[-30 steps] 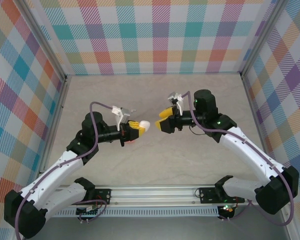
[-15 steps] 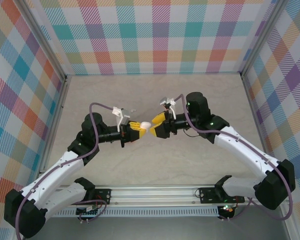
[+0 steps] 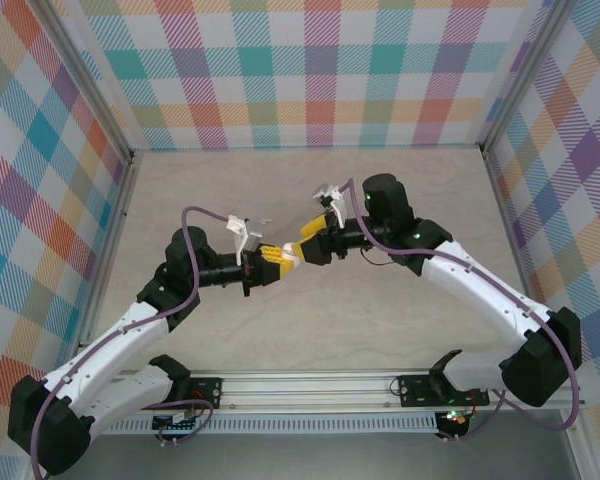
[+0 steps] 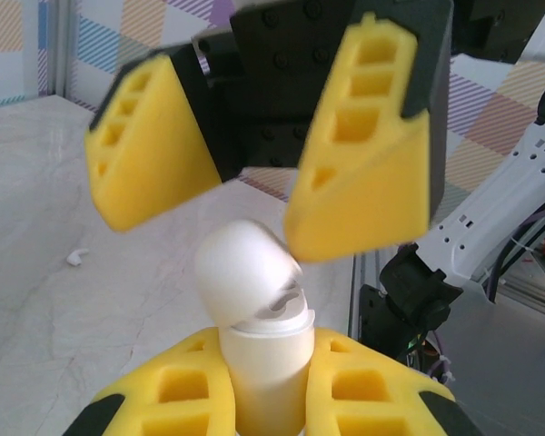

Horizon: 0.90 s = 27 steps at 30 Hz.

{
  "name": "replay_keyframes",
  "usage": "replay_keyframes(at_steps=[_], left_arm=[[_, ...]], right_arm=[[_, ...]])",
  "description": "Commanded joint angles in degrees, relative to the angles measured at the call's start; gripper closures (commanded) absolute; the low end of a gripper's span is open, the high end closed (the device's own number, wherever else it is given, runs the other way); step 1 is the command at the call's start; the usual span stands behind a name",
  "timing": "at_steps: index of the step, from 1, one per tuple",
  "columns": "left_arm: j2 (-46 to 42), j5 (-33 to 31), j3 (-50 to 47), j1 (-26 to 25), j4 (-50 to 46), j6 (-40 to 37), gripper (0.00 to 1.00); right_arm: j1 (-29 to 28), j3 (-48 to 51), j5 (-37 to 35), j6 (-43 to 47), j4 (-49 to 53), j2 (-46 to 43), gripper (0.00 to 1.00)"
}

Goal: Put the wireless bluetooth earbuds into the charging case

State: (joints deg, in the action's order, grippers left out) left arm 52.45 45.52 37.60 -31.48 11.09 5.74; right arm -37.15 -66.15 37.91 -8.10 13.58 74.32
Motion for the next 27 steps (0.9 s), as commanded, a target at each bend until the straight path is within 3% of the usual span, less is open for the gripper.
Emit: replay_keyframes(at_steps=[1,17,27], left_arm=[[-2.05,2.91,-0.4,-1.03,4.62,-0.56,1.0],[0.67,-3.21,-2.17,-1.03,2.88,-1.69,1.0],[2.13,-7.67,-4.68,-0.95,3.93,-0.95,1.0]], right_arm=[[0.45,-1.95,-5.77,0.51,3.06,2.32,0.32],[1.76,-3.35,-5.55,-3.1,4.96,1.11,0.32],[4.31,-6.15,-11.53,-5.42,10.83,-0.15,0.32]])
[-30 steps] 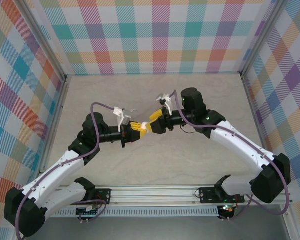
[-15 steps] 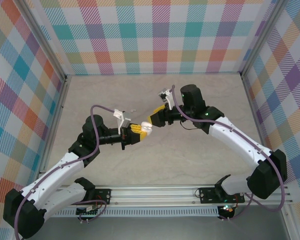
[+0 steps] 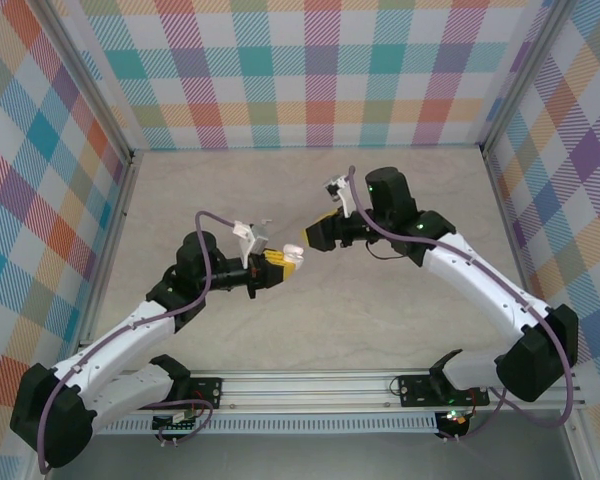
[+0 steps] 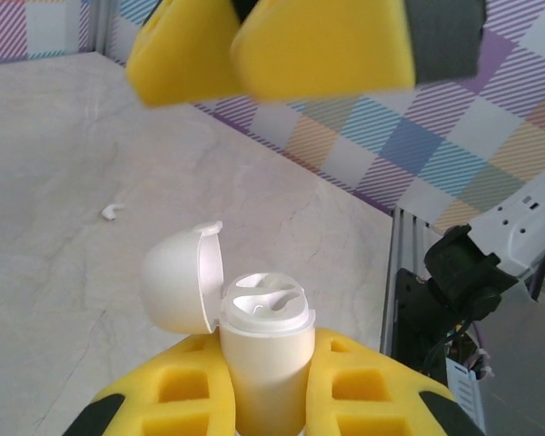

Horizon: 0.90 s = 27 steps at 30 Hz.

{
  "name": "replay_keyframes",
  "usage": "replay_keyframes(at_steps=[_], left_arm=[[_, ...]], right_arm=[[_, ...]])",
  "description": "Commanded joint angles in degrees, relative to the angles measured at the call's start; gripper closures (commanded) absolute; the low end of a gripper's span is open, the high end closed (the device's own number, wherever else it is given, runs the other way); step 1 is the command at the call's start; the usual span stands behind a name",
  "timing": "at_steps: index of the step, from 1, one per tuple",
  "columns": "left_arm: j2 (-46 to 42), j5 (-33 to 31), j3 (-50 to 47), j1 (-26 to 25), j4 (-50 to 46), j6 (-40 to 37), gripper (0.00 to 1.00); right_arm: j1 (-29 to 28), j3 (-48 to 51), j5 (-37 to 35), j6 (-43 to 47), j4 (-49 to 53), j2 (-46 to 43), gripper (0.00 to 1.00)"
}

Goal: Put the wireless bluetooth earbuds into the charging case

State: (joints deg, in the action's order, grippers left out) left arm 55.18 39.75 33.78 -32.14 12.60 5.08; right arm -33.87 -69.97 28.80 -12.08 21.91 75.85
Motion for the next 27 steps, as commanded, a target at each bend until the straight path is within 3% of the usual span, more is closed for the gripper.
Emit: replay_keyframes(at_steps=[1,7,16,24,27], left_arm=[[-0.89,-2.18,-1.12,-0.29,2.43,-0.4,1.0],[-3.5,-3.56,-3.07,-0.29,2.87,-0.76,1.0],[-9.96,-6.39,-5.75,-0.29,0.55,-1.3,1.0],[-13.51,-7.73,-6.7,-0.29,-2.65,-2.73,1.0],[-13.44,-7.68,-6.54,-0.29,-3.49,-3.25,1.0]], right_arm=[[1.38,-2.63,-2.96,-1.59,2.92,-1.59,0.32],[2.97,-4.47,-6.05,-1.17,5.2,2.9,0.32],[2.76,-15.96,-2.86,1.42,3.97,22.77,0.39],[1.09,-28.47,-6.7,6.29,8.94,37.77,0.42],[1.89,-29.41,-9.38,6.49,11.42,39.18,0.43]])
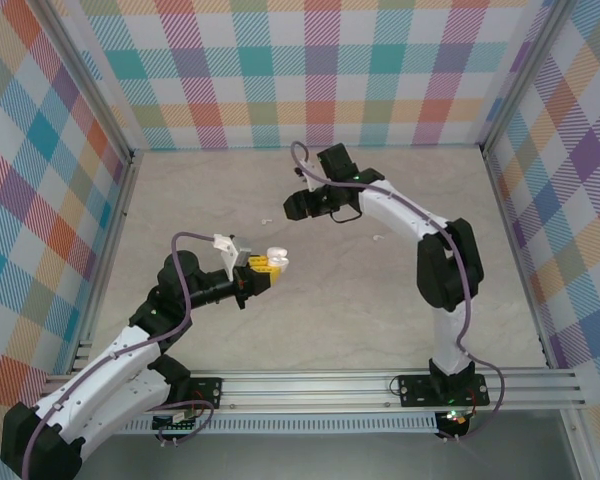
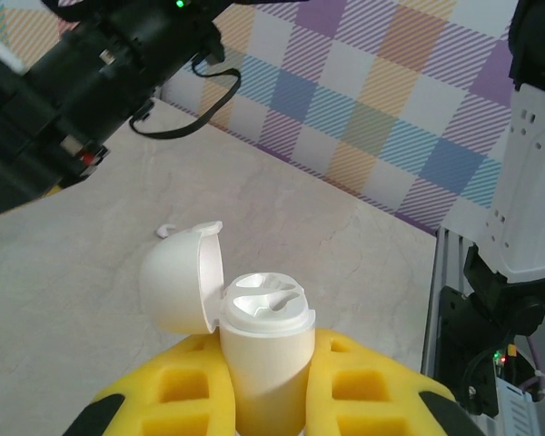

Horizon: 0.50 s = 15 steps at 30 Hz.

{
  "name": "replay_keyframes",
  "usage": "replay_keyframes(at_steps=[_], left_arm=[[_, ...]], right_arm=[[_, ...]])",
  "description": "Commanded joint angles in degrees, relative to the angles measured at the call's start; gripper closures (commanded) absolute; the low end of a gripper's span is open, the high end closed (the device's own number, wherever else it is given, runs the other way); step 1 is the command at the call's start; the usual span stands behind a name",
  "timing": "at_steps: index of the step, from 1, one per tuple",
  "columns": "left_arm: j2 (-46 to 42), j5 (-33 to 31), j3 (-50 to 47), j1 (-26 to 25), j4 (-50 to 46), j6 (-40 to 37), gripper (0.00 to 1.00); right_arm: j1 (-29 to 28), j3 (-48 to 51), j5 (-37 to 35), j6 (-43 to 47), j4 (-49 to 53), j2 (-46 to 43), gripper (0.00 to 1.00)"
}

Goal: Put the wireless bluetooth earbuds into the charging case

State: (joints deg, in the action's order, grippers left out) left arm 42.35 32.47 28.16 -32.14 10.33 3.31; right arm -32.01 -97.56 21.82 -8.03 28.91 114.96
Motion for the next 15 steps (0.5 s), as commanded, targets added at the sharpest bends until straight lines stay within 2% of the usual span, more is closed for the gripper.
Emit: replay_keyframes(at_steps=[1,6,12,15], left_arm=[[-0.52,-0.22,-0.83,-0.29,-1.36,-1.67,1.0],[0.18,1.54,-1.09,-0.25,-0.63,-2.58,1.0],[1.19,8.56,-1.75,-0.29,5.81,-3.9,1.0],[2.38,11.13,-0.22,-0.29,5.36,-5.98,1.0]], right_arm=[[0.71,-0.71,-3.27,2.78,4.42,-0.64,0.43],[6.62,5.62,-4.86,5.22,6.8,-5.25,0.44],[16.29,14.14,-4.36,6.63,9.69,-8.95,0.44],[19.53,17.2,-3.63,5.58,9.1,-9.77,0.44]])
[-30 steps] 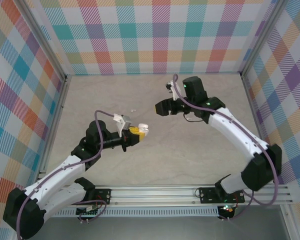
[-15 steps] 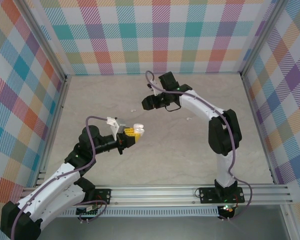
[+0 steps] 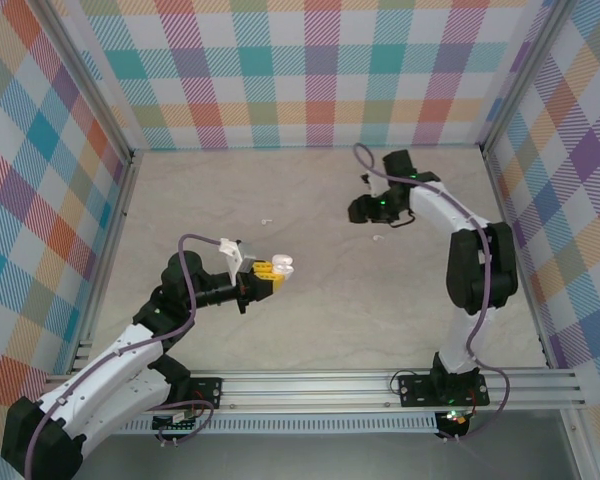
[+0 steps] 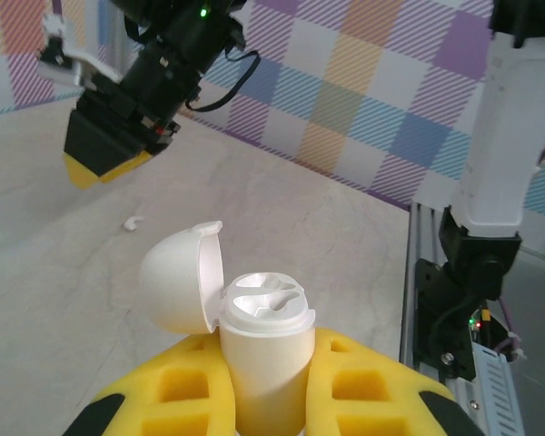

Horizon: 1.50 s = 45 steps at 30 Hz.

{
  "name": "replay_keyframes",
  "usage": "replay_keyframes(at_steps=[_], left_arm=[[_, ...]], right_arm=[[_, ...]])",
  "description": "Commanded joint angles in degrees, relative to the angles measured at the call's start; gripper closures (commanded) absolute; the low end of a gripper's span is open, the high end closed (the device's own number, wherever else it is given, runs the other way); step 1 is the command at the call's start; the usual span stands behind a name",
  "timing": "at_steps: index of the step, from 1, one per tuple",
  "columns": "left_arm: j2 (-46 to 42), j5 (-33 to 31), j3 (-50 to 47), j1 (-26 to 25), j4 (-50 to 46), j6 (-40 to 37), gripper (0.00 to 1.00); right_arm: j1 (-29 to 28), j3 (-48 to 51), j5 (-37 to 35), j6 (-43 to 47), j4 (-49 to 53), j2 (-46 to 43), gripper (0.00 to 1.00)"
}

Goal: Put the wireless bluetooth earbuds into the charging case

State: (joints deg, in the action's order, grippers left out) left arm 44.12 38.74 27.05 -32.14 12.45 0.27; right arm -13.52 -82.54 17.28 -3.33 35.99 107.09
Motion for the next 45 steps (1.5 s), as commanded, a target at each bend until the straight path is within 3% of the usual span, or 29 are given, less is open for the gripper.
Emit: replay_keyframes(at_steps=[1,5,8,13,18,25,31,38,45], left_arm=[[1.28,5.29,2.01,-0.29,1.6,-3.93,1.0],[3.48,5.4,5.14,-0.29,-2.85,-6.81,1.0],[4.26,4.86,5.3,-0.29,-1.85,-6.65,1.0],[3.77,2.7,4.7,-0.29,-2.72,-5.94,1.0],[0.03,0.26,3.68,-0.29,-4.87,-5.9,1.0],[-6.15,-2.17,2.14,-0.29,-7.34,-5.8,1.0],[-9.12,-3.03,1.61,-0.29,-9.37,-5.99,1.0],[-10.7,-3.42,0.29,-0.29,-8.99,-5.46,1.0],[-11.75,-3.89,0.2,-0.29,-9.78,-5.28,1.0]], right_arm=[[1.31,2.72,1.81,0.41,1.64,-2.12,0.44],[-0.56,4.03,8.06,-3.39,-4.39,-1.94,0.48],[-5.82,0.28,7.3,-4.58,-7.02,1.7,0.48],[-15.63,-16.46,4.7,-5.37,-6.37,14.31,0.47],[-20.75,-32.28,2.64,-9.05,-7.18,26.09,0.47],[-22.76,-48.0,-2.32,-14.92,-7.86,38.31,0.45],[-24.43,-55.48,-4.65,-12.82,-5.67,43.76,0.46],[-25.56,-56.59,-2.56,-9.71,-3.72,46.27,0.47],[-26.99,-57.96,-5.62,-6.15,0.28,46.59,0.49]])
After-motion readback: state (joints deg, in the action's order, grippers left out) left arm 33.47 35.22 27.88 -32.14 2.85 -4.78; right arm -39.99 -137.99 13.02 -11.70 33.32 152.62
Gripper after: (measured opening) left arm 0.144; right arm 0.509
